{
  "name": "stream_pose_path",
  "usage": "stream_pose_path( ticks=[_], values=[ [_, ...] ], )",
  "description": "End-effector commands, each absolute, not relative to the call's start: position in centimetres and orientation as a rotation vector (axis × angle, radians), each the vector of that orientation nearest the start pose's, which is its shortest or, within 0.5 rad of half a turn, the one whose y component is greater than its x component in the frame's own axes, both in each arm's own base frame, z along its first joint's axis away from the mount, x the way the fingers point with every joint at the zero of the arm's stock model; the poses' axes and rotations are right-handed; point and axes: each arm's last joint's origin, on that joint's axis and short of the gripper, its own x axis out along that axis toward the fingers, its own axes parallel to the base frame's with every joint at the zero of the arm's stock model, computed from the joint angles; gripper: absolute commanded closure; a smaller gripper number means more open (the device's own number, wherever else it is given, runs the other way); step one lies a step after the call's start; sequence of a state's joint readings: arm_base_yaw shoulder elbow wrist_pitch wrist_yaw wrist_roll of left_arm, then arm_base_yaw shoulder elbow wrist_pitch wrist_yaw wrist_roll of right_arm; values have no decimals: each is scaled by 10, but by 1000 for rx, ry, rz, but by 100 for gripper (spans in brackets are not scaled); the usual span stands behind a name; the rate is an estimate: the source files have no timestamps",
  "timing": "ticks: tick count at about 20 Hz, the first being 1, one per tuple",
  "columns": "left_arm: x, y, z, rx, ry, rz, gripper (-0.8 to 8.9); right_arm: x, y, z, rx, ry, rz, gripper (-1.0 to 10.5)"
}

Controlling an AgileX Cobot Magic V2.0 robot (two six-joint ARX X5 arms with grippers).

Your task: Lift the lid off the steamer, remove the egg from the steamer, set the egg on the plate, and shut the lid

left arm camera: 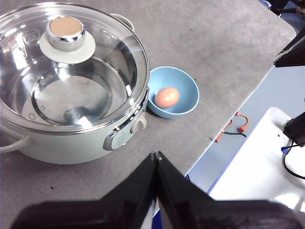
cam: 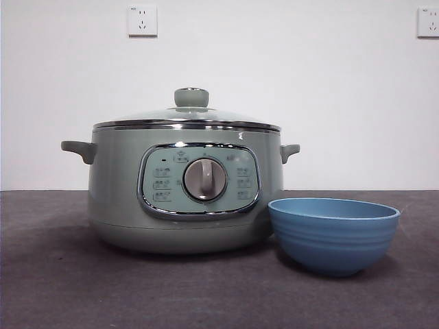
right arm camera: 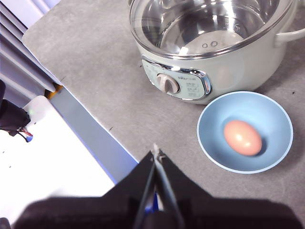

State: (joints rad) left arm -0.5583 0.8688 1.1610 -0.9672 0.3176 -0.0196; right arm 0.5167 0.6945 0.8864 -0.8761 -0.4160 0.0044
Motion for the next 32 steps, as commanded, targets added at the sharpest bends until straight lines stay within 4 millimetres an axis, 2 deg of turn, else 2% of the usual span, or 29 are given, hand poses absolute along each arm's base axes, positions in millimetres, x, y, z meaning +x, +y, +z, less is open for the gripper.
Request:
stream_pose_path(
  ticks=[1,4,7,9,11,14,18,21,23,27,32],
  values=[
    [117,-82,371,104,680,-823,817,98,69,319,-29,707,891,946],
    [127,-80,380,210,518,-653,817,98,69,319,-28,707,891,946],
    [136,-57,390,249,328,-492,817,98,69,319,-28,707,891,946],
    [135,-39,383,200,191,-413,817,98,69,319,-28,707,891,946],
    [129,-23,361,182,76,-298,817,98,69,319,-28,707,891,946],
    [116,-10,309,182,-5,-182,817,98,69,319,-28,707,891,946],
    [102,-3,236,148,33,-74,817,98,69,319,-28,707,891,946],
    [99,0,196,80,79,-6,817,98,69,319,-28,707,891,946],
    [99,0,176,55,106,-3,817,98,69,319,-28,707,891,946],
    [98,0,149,-4,165,0,817,98,69,319,-28,707,891,946],
    [96,0,147,-16,184,-3,817,98,69,319,-28,707,891,946]
  ],
)
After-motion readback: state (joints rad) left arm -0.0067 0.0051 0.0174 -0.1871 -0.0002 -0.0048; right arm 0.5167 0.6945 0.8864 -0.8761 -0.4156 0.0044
